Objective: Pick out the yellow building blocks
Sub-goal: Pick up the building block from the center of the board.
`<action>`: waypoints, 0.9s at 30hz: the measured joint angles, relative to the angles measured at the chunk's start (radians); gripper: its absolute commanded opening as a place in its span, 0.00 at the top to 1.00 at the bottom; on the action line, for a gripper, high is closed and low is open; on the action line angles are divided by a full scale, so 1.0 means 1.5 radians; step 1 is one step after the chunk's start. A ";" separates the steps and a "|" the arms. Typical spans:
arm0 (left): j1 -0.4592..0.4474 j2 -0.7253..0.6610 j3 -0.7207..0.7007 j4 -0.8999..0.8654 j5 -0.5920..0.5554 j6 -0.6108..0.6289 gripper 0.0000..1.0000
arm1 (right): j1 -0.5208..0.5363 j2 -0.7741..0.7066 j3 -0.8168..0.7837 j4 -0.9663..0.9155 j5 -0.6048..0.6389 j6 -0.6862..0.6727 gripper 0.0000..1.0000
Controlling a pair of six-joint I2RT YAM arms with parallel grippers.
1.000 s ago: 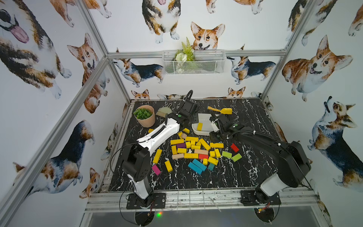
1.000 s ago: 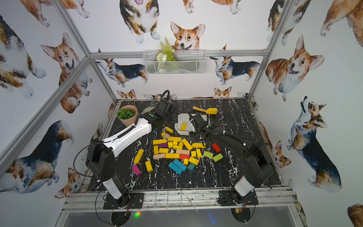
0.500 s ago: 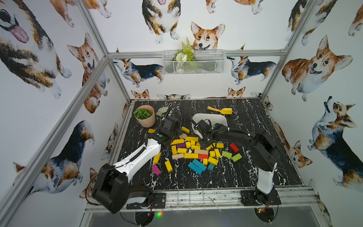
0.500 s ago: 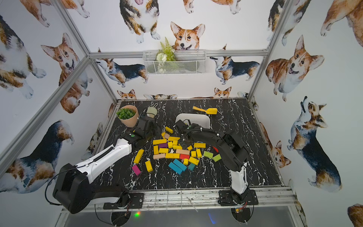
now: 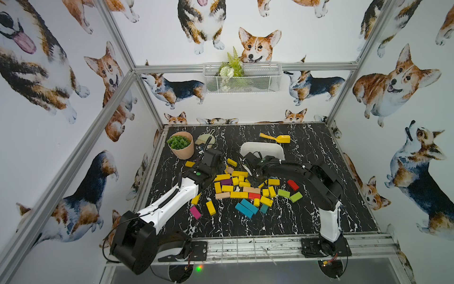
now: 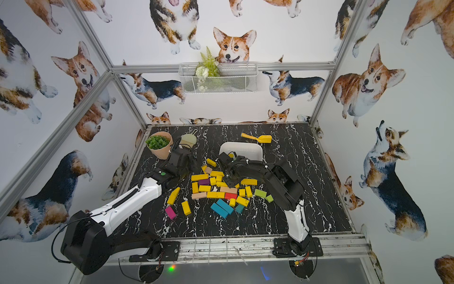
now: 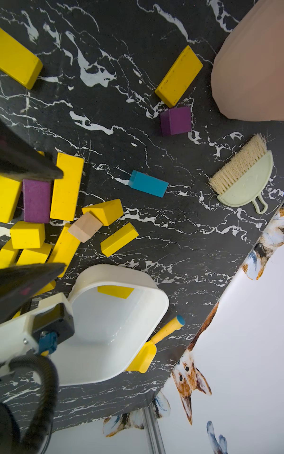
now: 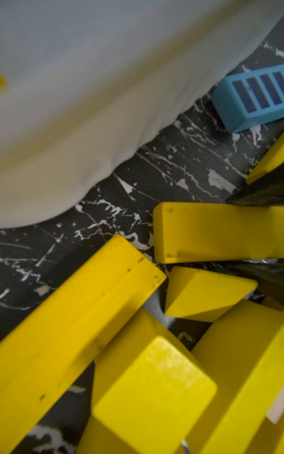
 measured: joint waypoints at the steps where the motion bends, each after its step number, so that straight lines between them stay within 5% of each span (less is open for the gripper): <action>1: 0.000 -0.001 0.000 0.000 0.000 0.000 0.43 | 0.000 0.002 0.002 0.001 0.000 0.001 0.65; 11: 0.000 -0.009 0.003 -0.001 0.001 0.007 0.44 | 0.000 -0.009 0.006 -0.006 0.011 0.013 0.73; 27: 0.006 -0.039 0.002 -0.016 -0.024 0.037 0.43 | -0.018 -0.197 -0.027 0.019 0.030 0.053 0.78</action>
